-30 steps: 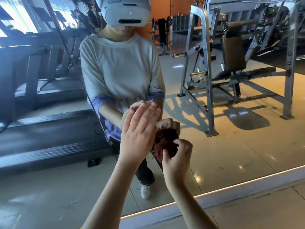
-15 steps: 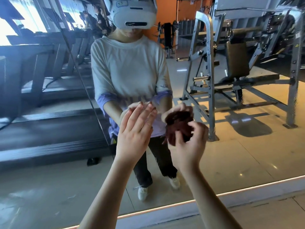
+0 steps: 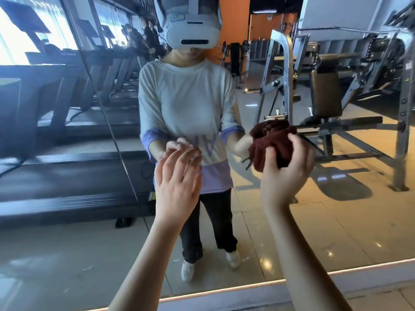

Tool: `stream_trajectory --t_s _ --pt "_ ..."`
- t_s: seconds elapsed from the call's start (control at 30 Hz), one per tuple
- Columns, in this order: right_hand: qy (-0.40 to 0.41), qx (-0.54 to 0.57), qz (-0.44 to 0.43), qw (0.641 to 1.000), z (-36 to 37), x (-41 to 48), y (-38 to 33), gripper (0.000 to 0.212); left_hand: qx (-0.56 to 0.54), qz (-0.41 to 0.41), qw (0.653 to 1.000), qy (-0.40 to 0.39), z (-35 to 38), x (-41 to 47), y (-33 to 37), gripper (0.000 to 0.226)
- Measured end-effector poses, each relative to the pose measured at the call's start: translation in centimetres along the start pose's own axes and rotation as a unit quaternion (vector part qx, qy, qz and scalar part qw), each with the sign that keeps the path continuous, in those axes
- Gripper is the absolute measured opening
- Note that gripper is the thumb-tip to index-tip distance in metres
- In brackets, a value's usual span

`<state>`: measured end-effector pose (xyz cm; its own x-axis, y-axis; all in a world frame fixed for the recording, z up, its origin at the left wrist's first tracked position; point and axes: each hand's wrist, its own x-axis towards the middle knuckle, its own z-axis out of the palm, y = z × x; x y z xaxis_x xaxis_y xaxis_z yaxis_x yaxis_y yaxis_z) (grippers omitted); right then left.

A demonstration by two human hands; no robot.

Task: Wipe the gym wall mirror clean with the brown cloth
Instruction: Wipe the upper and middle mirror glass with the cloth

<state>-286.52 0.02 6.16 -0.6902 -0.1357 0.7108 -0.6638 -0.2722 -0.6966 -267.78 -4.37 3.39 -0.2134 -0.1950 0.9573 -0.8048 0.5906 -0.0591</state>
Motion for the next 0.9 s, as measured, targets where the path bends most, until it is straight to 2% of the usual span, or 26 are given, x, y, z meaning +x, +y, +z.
stream_trajectory --t_s 0.1,0.2,0.27,0.4,0.53,0.6,0.67,0.77,0.83,0.9 --pt "-0.058 -0.025 -0.082 0.995 0.1 -2.3 0.3 0.034 -0.008 -0.025 1.0 0.016 0.1 1.0 0.9 0.044" --pt "-0.086 -0.032 -0.171 0.981 0.0 -1.0 0.5 0.029 -0.016 -0.006 1.0 0.019 0.5 3.1 2.0 0.051" --pt "-0.047 -0.035 -0.168 0.984 -0.2 1.9 0.4 0.028 -0.023 0.009 1.0 0.015 1.1 4.4 2.7 0.055" --pt "0.026 -0.02 -0.096 0.995 -0.4 4.8 0.8 0.033 0.009 -0.005 1.0 0.017 2.2 5.0 3.9 0.058" --pt "-0.034 -0.021 -0.24 0.97 0.1 3.3 0.5 0.027 0.03 -0.01 0.999 0.025 2.6 4.9 4.2 0.058" --pt "-0.036 -0.021 -0.278 0.96 0.0 5.0 0.2 0.025 0.033 -0.014 0.999 0.02 2.7 4.9 4.3 0.057" --pt "0.002 -0.031 -0.265 0.964 -0.2 7.7 0.2 0.028 0.038 -0.023 0.999 0.019 2.7 4.9 4.4 0.057" --pt "0.06 -0.033 -0.167 0.983 -0.7 9.7 1.0 0.033 0.032 -0.033 0.999 0.007 2.5 4.9 4.7 0.056" --pt "0.051 -0.036 -0.153 0.986 -0.6 8.2 1.3 0.035 0.025 -0.047 0.999 0.001 2.3 4.9 5.0 0.055" --pt "0.003 -0.039 -0.203 0.978 -0.5 6.0 1.8 0.034 0.016 -0.051 0.999 -0.001 2.3 5.2 5.4 0.056"
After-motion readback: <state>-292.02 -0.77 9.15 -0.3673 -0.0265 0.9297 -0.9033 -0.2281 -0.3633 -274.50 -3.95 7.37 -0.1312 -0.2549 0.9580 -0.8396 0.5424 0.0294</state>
